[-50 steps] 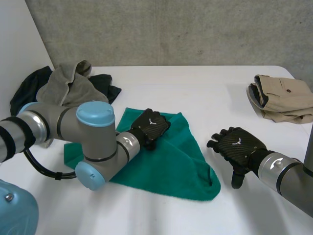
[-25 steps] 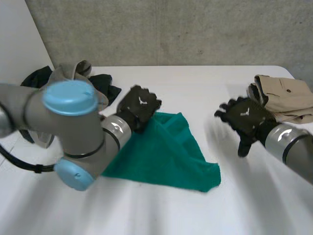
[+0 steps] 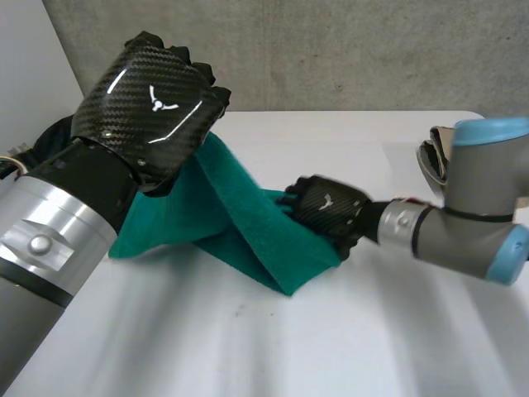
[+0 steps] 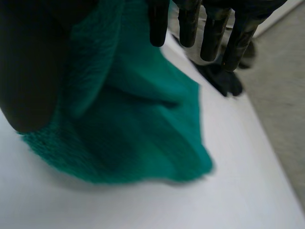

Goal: Fold the laundry.

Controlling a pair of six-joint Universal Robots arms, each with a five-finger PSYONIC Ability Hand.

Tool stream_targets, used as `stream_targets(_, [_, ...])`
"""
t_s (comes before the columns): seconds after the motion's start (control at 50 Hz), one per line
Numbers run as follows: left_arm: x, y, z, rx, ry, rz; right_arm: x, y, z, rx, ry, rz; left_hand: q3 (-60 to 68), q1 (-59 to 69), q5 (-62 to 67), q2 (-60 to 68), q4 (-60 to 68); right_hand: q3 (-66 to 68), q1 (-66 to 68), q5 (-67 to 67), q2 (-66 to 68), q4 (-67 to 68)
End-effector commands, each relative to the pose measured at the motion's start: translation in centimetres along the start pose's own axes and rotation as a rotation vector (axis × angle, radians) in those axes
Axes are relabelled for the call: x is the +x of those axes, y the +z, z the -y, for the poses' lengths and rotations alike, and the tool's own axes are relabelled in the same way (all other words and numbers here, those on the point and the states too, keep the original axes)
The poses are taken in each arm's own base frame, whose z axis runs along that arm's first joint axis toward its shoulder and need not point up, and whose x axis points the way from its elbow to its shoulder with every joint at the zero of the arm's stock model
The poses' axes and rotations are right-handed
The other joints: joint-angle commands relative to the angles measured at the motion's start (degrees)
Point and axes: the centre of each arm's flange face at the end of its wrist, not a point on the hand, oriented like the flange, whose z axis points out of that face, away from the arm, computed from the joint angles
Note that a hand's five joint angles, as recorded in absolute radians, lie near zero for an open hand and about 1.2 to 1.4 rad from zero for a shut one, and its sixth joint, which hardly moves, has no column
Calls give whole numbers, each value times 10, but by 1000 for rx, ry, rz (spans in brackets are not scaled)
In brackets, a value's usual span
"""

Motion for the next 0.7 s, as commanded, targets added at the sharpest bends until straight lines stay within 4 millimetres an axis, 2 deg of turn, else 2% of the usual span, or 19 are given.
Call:
stream_targets(0.02, [-4, 2, -5, -14, 2, 17, -35, 16, -2, -9, 50, 102, 120, 150, 143, 117, 114, -22, -15, -35, -25, -33])
stream_targets(0.08, [-11, 6, -11, -29, 10, 42, -38, 19, -6, -17, 62, 110, 120, 150, 143, 117, 114, 9, 16, -5, 5, -3])
stream_targets(0.1, [-13, 7, -13, -34, 12, 48, -37, 20, -8, -23, 67, 104, 120, 150, 143, 117, 114, 254, 261, 241, 251, 243])
stream_targets(0.16, [-19, 15, -23, -59, 18, 70, -22, 24, -6, -26, 55, 46, 120, 150, 143, 117, 114, 677, 684, 664, 674, 666])
stream_targets(0.18, [-21, 17, -25, -61, 20, 76, -5, 27, -2, -34, 46, -29, 120, 150, 143, 117, 114, 678, 685, 665, 675, 667])
stream_targets(0.22, [-27, 31, -34, -70, 29, 103, 17, 28, 3, -40, 45, -132, 120, 150, 143, 117, 114, 678, 685, 665, 675, 667])
stream_targets(0.24, [-30, 37, -36, -65, 33, 114, 39, 29, 9, -34, 54, -251, 120, 150, 143, 117, 114, 678, 685, 665, 675, 667])
stream_targets(0.26, [-32, 44, -39, -62, 36, 126, 51, 28, 13, -21, 57, -319, 120, 150, 143, 117, 114, 678, 685, 665, 675, 667])
stream_targets(0.3, [-42, 65, -41, -31, 47, 176, 78, 22, 23, 25, 57, -460, 120, 150, 143, 117, 114, 678, 685, 665, 675, 667])
stream_targets(0.32, [-47, 72, -42, -22, 51, 197, 103, 11, 42, 97, 44, -600, 120, 150, 143, 117, 114, 678, 685, 665, 675, 667])
stream_targets(0.36, [-64, 95, -47, 9, 68, 270, 126, -5, 64, 178, 24, -732, 120, 150, 143, 117, 114, 678, 685, 665, 675, 667])
stream_targets(0.4, [-77, 107, -49, 29, 80, 328, 145, -26, 90, 289, 20, -861, 120, 150, 143, 117, 114, 678, 685, 665, 675, 667])
stream_targets(0.46, [-98, 124, -52, 59, 90, 443, 150, -40, 99, 329, 21, -920, 120, 150, 143, 117, 114, 678, 685, 665, 675, 667])
stream_targets(0.52, [-98, 131, -54, 81, 78, 497, 145, -49, 100, 313, 30, -927, 120, 150, 143, 117, 114, 678, 685, 665, 675, 667])
stream_targets(0.56, [-94, 132, -57, 77, 65, 498, 135, -50, 95, 282, 52, -909, 120, 150, 143, 117, 114, 678, 685, 665, 675, 667])
stream_targets(0.62, [-70, 127, -72, 36, 17, 434, 118, -48, 80, 218, 96, -867, 120, 150, 143, 117, 114, 678, 685, 665, 675, 667])
stream_targets(0.66, [-55, 122, -82, 3, -13, 391, 99, -46, 65, 148, 144, -814, 120, 150, 143, 117, 114, 678, 685, 665, 675, 667])
stream_targets(0.7, [-31, 112, -99, -53, -57, 326, 85, -45, 53, 92, 178, -777, 120, 150, 143, 117, 114, 678, 685, 665, 675, 667])
